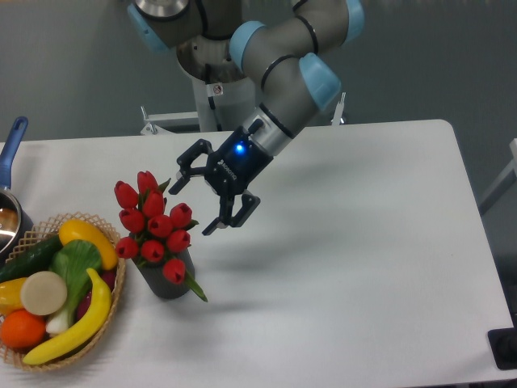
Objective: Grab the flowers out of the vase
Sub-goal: 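Move the open gripper toward the red tulip stems above the vase, then advance the gripper around the tulip stems and close it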
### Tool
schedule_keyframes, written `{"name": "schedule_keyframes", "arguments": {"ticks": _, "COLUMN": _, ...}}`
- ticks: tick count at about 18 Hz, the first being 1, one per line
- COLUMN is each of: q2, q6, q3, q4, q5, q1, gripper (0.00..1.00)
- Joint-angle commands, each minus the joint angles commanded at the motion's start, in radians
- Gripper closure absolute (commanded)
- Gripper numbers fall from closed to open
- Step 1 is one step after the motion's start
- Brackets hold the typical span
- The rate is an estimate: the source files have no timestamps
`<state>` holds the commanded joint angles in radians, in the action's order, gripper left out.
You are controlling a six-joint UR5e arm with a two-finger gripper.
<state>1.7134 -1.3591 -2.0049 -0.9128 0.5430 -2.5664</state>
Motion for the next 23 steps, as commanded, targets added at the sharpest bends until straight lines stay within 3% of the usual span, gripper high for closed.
{"name": "schedule_keyframes", "arguments": {"ticks": 4, "q2": 0.044, "q6": 0.002, "q3": 0.005, "q4": 0.083, "q5": 0.0, "q1": 0.026, "gripper": 0.0}}
{"name": "schedule_keyframes", "arguments": {"ticks": 23, "q2": 0.103, "q6": 0.018, "q3": 0.037, "q4": 0.112, "q5": -0.002, "q1": 0.092, "gripper": 0.0}}
